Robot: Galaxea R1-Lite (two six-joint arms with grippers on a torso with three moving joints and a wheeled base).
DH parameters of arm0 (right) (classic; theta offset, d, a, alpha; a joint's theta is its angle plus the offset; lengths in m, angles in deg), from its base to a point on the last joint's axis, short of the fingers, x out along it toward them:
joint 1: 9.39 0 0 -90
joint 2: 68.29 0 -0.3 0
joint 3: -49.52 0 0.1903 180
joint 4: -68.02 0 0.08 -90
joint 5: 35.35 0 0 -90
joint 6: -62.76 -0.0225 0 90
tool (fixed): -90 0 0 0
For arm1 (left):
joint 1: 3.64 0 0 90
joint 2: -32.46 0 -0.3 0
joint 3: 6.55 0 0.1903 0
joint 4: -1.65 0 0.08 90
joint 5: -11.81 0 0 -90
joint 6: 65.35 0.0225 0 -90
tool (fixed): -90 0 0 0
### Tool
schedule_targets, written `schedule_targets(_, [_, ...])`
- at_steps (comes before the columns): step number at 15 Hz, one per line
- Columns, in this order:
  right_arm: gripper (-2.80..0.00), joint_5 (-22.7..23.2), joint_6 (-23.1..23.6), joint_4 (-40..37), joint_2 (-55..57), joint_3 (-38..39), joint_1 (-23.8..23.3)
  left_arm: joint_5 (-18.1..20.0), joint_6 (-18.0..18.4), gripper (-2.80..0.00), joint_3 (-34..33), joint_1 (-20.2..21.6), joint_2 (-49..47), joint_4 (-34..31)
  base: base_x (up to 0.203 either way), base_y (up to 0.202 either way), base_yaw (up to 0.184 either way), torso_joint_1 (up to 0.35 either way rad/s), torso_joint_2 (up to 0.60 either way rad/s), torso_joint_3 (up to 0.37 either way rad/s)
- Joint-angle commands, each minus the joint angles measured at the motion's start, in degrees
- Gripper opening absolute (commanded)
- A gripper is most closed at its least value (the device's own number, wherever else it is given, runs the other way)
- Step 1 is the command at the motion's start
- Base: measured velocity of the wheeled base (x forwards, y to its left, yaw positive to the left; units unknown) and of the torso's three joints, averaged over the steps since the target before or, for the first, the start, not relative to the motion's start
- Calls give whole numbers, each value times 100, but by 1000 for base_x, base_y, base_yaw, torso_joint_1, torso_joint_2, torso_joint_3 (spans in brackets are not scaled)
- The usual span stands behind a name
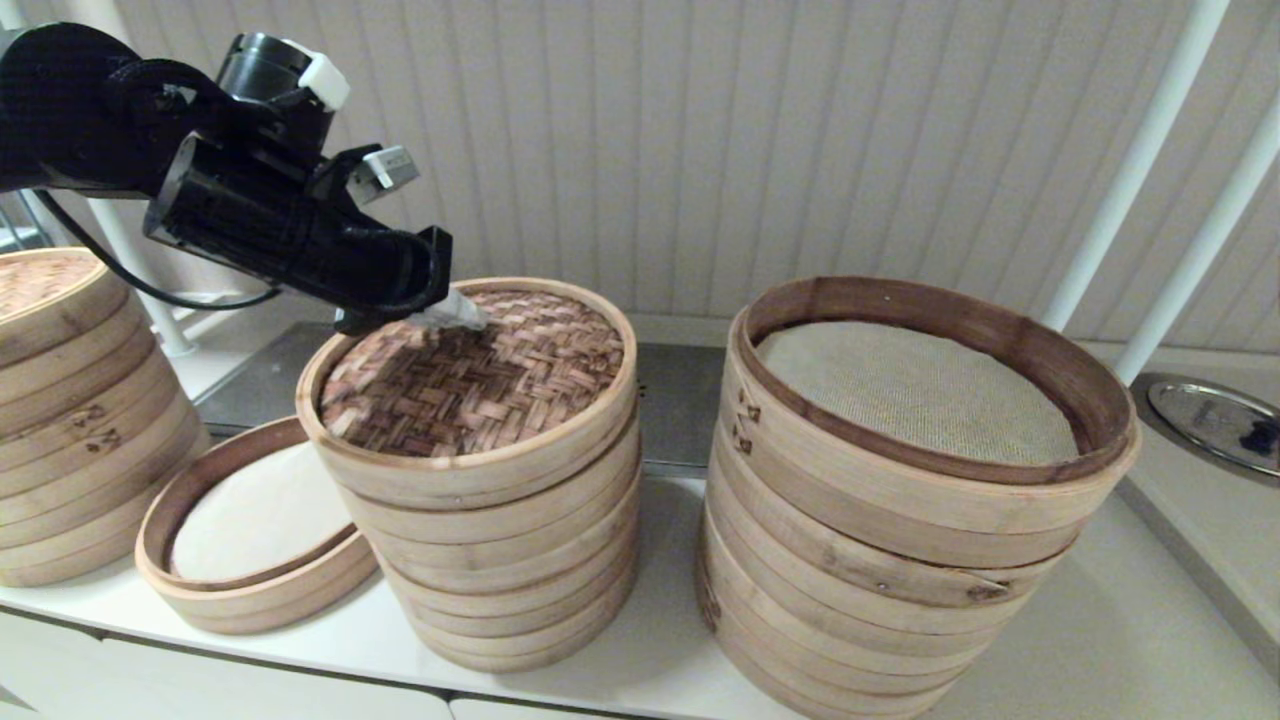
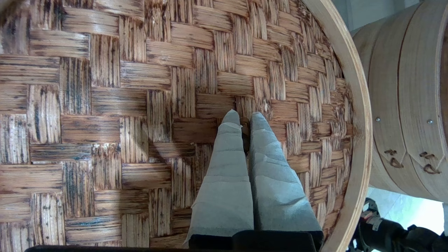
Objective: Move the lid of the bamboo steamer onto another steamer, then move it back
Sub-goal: Put the steamer
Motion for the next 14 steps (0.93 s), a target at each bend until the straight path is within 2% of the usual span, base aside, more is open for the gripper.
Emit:
schedule_targets(1, [-280, -2, -4, 4, -3, 18, 0, 9, -13, -280, 7, 0, -32, -19, 0, 0, 0, 0, 0, 0])
schedule_targets(14, [-280, -2, -4, 4, -3, 18, 0, 18, -30, -280, -1, -62, -136, 54, 0, 0, 0, 0, 0, 0])
